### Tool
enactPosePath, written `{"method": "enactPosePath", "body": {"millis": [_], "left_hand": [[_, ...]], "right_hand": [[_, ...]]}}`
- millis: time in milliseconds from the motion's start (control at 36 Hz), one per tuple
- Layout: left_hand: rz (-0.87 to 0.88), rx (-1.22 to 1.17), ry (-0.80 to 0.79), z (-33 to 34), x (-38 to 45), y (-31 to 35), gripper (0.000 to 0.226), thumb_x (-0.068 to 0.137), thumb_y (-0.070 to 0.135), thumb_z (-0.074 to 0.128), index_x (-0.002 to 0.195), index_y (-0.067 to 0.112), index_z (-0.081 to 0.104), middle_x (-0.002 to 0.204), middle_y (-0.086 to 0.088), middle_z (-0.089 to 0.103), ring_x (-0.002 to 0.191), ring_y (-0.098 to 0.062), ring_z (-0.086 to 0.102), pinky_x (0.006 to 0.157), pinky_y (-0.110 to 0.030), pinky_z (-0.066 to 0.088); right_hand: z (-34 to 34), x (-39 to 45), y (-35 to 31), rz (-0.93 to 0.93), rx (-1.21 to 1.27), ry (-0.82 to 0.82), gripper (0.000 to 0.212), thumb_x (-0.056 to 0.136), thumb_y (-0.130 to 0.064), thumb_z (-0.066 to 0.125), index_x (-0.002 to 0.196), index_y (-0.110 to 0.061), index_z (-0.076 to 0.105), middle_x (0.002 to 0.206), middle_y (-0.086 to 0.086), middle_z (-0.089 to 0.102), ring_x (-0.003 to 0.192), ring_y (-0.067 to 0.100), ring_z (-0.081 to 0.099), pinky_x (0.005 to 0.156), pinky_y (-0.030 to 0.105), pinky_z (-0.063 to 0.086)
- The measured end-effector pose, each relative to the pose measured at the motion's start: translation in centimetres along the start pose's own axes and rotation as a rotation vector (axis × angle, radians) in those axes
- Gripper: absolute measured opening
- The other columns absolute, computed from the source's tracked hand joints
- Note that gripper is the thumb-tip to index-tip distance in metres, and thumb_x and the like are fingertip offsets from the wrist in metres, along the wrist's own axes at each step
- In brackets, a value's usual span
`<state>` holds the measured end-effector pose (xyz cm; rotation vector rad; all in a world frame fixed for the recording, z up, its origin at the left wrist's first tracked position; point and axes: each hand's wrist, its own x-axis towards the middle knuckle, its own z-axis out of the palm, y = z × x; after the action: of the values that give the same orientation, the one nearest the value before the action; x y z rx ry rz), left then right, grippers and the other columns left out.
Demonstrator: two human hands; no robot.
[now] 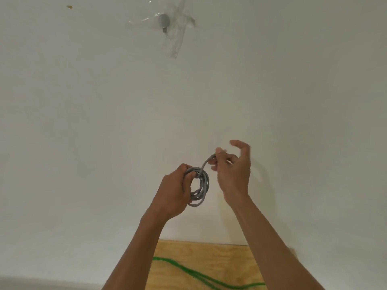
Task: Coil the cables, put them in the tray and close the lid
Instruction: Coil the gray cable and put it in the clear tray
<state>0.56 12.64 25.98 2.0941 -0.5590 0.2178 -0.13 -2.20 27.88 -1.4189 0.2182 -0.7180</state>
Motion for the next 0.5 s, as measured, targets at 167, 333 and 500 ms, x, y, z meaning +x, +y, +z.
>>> {"method": "enactPosePath", "body": {"millis": [167,333,500], "left_hand": [[-0.068,-0.003,0.154,0.7,0.2,-0.2,0.020,0.105,0.026,0.038,0.099,0.019,0.056,0.070,0.004,0.060,0.062,-0.013,0.057,0.054,-0.017,0.043],[-0.085,0.023,0.184,0.7,0.8,0.1,0.020,0.106,0.026,0.036,0.102,0.017,0.054,0.077,0.010,0.059,0.065,-0.006,0.057,0.054,-0.008,0.040],[-0.095,0.010,0.166,1.0,0.8,-0.1,0.020,0.106,0.025,0.037,0.104,0.013,0.053,0.078,0.011,0.059,0.065,-0.003,0.058,0.053,-0.006,0.041]], "right_hand": [[-0.6,-0.6,1.9,-0.083,-0.438,-0.284,0.024,0.101,-0.032,0.051,0.094,-0.022,0.071,0.079,-0.001,0.072,0.059,0.009,0.071,0.067,0.029,0.057],[-0.8,-0.8,2.4,0.212,-0.273,-0.530,0.041,0.099,-0.043,0.040,0.101,-0.018,0.072,0.107,0.003,0.069,0.096,0.018,0.066,0.071,0.037,0.057],[-0.5,-0.9,2.1,0.143,-0.383,-0.616,0.019,0.088,-0.028,0.063,0.091,-0.012,0.073,0.091,0.010,0.074,0.086,0.024,0.070,0.073,0.035,0.054]]}}
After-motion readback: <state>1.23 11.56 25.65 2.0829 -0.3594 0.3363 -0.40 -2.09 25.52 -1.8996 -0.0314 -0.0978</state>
